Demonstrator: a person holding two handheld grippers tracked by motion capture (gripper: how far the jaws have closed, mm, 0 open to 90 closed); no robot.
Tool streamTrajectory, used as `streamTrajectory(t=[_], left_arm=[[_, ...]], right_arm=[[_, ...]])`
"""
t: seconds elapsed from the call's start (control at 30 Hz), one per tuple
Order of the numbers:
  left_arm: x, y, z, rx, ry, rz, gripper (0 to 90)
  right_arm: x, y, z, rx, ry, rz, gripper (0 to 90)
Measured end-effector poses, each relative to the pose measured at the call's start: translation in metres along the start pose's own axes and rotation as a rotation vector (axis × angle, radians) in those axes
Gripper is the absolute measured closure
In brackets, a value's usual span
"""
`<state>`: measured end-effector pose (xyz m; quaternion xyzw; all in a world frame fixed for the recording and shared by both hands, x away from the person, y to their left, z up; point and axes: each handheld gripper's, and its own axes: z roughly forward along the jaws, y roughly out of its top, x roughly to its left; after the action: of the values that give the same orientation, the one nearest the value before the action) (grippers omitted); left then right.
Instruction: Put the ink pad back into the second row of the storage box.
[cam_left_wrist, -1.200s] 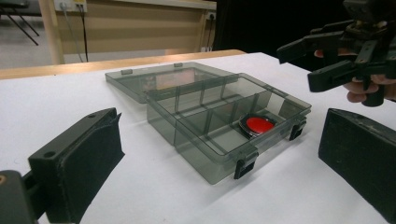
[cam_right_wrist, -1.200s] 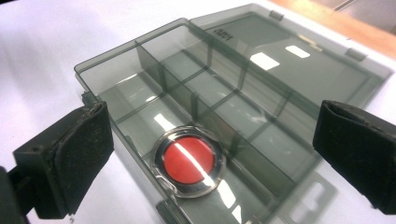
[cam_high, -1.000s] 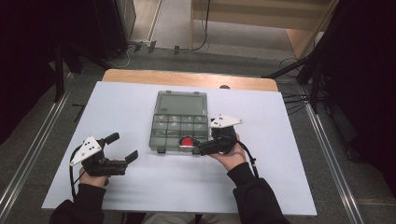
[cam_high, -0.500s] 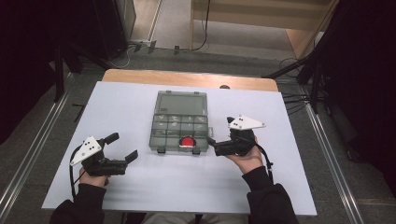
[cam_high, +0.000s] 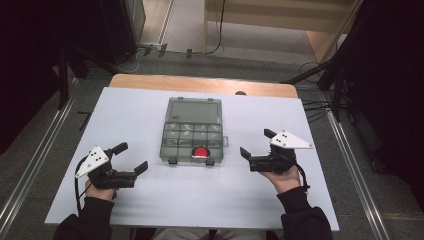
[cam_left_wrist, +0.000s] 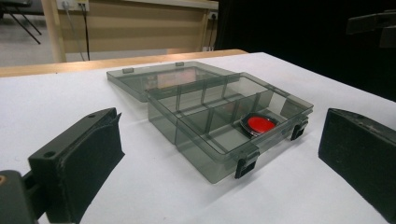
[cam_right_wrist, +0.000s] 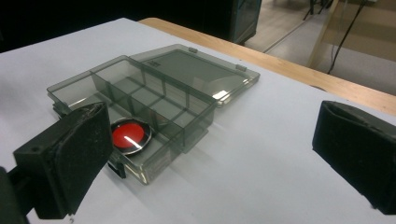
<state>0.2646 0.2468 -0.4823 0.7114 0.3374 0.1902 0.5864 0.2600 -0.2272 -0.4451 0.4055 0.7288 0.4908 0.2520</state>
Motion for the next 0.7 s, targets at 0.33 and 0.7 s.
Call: streamTrajectory(t=[0.33, 0.7], left_arm=[[0.000, -0.001, 0.000, -0.005, -0.005, -0.023, 0.0], [-0.002, -0.003, -0.002, -0.004, -0.013, -0.035, 0.0]], right_arm=[[-0.014, -0.017, -0.022, -0.025, -0.026, 0.058, 0.0], [-0.024, -0.040, -0.037, -0.055, -0.034, 0.086, 0.0]])
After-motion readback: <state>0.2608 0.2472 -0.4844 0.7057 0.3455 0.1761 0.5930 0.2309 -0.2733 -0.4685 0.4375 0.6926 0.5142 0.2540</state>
